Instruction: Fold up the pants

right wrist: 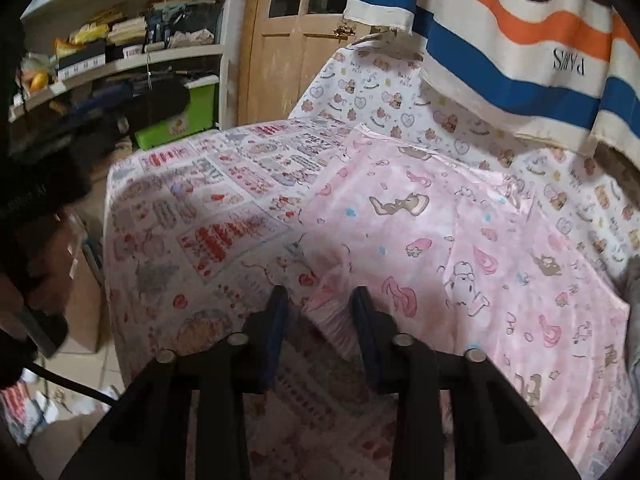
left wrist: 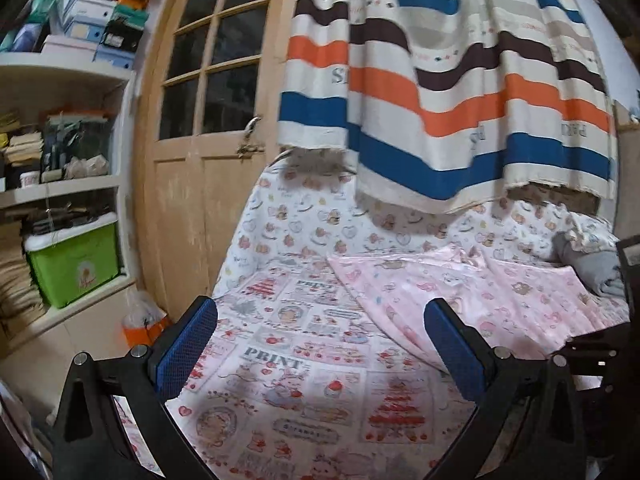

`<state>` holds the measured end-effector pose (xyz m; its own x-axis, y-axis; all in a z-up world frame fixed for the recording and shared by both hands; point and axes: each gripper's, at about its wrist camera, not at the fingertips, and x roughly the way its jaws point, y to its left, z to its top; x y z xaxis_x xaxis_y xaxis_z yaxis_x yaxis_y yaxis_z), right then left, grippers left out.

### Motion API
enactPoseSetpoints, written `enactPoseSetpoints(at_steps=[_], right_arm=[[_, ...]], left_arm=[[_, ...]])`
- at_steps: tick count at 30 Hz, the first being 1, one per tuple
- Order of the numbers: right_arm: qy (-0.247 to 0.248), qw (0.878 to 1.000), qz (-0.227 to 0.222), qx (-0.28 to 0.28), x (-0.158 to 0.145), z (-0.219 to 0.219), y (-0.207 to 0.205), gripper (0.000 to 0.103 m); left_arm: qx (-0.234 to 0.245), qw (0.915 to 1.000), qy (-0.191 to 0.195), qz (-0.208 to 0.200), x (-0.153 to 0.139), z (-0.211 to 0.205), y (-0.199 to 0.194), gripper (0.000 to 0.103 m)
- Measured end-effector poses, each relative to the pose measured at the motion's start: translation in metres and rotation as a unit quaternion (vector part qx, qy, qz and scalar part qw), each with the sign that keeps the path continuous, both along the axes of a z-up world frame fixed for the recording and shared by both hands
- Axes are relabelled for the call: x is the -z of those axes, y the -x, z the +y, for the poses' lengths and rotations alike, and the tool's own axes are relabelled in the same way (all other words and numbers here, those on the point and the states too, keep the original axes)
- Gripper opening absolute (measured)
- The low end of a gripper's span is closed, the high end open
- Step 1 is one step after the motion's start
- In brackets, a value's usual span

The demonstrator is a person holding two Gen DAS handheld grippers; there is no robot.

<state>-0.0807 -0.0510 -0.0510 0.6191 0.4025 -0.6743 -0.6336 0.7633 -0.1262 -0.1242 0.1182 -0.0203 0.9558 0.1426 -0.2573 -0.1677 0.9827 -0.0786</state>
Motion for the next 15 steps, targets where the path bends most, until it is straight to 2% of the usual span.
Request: enactPoseSetpoints(at_steps=[3, 7, 10, 13, 15], right_arm=[[-0.03, 0.999, 0.002, 0.025, -0.004, -0.01, -0.007, 0.009], [-0.049, 0.998, -0.024, 0.029, -0.021, -0.022, -0.002, 0.009], [-0.06, 0.997, -0.024, 0.032, -0.031, -0.028, -0.004, 0.009], [-0.071, 0.997, -0.012, 0.042, -0.037, -0.033, -0.012, 0.009], [-0.069, 0.996, -0.02, 0.047, -0.039, -0.033, -0.015, 0.009]], left_arm=[[-0.011, 0.9999, -0.005, -0.004, -0.004, 0.003, -0.002, 0.103], [-0.024, 0.9993, -0.028, -0.008, -0.013, 0.003, -0.007, 0.103], [-0.024, 0.9991, -0.034, -0.008, -0.019, 0.006, -0.017, 0.103], [-0.017, 0.9993, -0.033, 0.005, -0.025, 0.012, -0.037, 0.103], [-0.031, 0.9973, -0.058, 0.031, -0.028, 0.011, -0.055, 0.103]])
